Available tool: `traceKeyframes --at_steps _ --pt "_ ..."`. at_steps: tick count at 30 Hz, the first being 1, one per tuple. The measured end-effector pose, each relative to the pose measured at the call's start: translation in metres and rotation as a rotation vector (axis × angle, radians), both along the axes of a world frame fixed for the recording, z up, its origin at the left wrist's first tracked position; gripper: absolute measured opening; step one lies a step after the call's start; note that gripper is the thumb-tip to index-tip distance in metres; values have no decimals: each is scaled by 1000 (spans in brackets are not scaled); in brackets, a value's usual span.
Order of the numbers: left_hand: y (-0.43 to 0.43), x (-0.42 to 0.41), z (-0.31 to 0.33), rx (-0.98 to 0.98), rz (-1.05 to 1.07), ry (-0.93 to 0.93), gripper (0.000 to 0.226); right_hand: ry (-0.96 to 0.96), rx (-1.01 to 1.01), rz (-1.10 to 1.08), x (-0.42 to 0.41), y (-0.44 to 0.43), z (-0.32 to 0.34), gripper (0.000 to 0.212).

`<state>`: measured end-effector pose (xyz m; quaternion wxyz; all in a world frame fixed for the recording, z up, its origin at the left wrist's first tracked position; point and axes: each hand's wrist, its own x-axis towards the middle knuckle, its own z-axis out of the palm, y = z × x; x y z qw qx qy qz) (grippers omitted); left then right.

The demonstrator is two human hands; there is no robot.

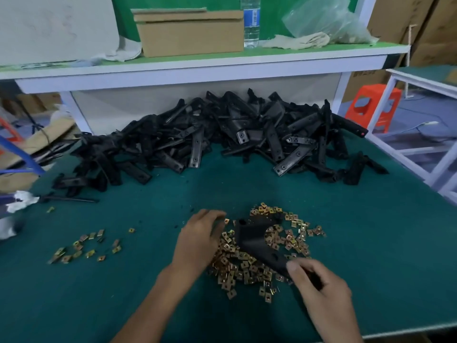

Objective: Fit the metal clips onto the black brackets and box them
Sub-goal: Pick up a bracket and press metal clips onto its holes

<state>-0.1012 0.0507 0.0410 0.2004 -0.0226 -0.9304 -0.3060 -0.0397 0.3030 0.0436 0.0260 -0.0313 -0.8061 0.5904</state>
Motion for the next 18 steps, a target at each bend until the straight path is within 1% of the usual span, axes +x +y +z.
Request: traceKeyframes --at_steps 1,2,5,8,11,13,16,18 --pt "-4 -12 -3 -17 -2 -42 27 54 61 -29 -2 -1 -5 24" --pt "-8 -21 -7 -27 -21 -83 27 101 114 -40 -3 -2 -9 20" --pt "-13 -36 -18 -86 -73 -205 35 167 187 -44 -3 -5 -21 18" --pt "-18 -46 -23 -106 -107 -210 26 191 207 -44 -5 -3 -27 22" --pt "-16 -51 -23 -75 -136 -187 6 207 221 -36 -7 -3 -28 27" --pt "-15 -51 -26 -22 -123 -184 4 212 248 -41 -8 -3 -28 27" --pt "-16 -52 -32 56 -62 -155 24 206 271 -48 -9 -3 -31 26" --pt "-16 -55 -34 17 -69 -162 30 206 280 -48 -10 -3 -33 24"
